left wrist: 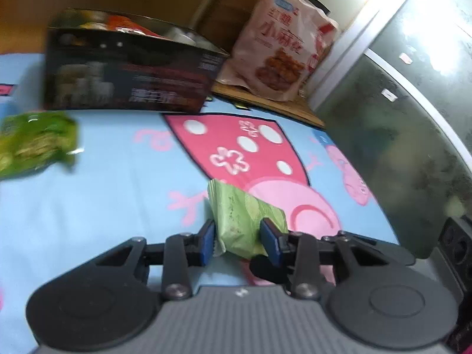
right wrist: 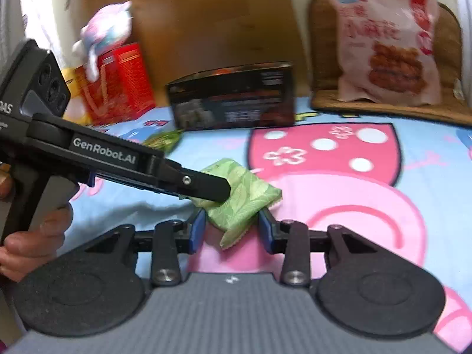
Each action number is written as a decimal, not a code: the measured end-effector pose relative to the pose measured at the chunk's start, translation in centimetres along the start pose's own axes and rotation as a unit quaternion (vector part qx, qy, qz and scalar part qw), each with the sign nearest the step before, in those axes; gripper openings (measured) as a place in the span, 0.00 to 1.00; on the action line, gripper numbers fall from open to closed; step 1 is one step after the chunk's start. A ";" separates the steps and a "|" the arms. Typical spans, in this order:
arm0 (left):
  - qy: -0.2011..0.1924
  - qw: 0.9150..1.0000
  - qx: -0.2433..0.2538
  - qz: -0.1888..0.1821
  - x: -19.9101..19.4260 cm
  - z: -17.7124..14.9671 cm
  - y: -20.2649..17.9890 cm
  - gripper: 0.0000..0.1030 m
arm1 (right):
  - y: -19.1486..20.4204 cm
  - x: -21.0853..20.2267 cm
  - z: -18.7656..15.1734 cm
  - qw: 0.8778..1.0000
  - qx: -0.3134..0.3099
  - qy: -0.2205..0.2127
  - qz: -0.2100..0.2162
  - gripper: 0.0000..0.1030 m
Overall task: Organize snacks
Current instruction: 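Grasp the green leaf-print pastry with the left gripper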
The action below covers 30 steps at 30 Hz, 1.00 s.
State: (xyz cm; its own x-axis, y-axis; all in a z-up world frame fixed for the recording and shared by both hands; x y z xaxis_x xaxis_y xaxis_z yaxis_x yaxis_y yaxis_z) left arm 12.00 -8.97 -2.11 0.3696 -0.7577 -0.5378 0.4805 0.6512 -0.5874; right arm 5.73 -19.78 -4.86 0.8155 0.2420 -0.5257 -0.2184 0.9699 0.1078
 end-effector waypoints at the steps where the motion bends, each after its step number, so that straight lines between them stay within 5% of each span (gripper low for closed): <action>1: -0.005 1.000 0.006 0.009 -0.8 -0.4 -0.1 0.33 | 0.7 -0.1 -0.2 1.000 -0.006 -0.002 0.010 0.41; 16: -0.063 0.995 -0.025 0.077 -11.6 -9.0 1.0 0.36 | 10.6 -2.7 -3.8 0.983 -0.150 -0.013 0.106 0.43; 21: -0.062 0.995 -0.007 0.081 -11.6 -9.3 0.5 0.53 | 10.9 -3.0 -4.0 0.984 -0.148 -0.016 0.103 0.45; 26: -0.083 0.992 -0.009 0.091 -12.6 -8.8 0.8 0.83 | 10.8 -3.3 -4.5 0.984 -0.149 -0.024 0.090 0.49; 30: -0.102 0.991 -0.018 0.090 -13.6 -8.2 1.3 0.78 | 10.7 -3.2 -4.4 0.985 -0.148 -0.024 0.086 0.50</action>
State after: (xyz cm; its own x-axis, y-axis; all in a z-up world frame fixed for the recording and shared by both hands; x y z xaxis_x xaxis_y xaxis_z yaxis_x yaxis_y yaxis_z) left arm 1.11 2.52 -0.57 0.6011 -0.6195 -0.5050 0.3650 0.7749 -0.5161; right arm -1.63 -10.27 -5.76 0.7761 0.4101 -0.4790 -0.4960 0.8661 -0.0620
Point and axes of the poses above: each gripper's, at about its wrist camera, not at the fingertips, and x roughly the way its jaws point, y to its left, z to its top, the point moved 6 cm from there along x, roughly the way its jaws point, and after that the axes turned 10 degrees about -z, right-handed, at the moved point
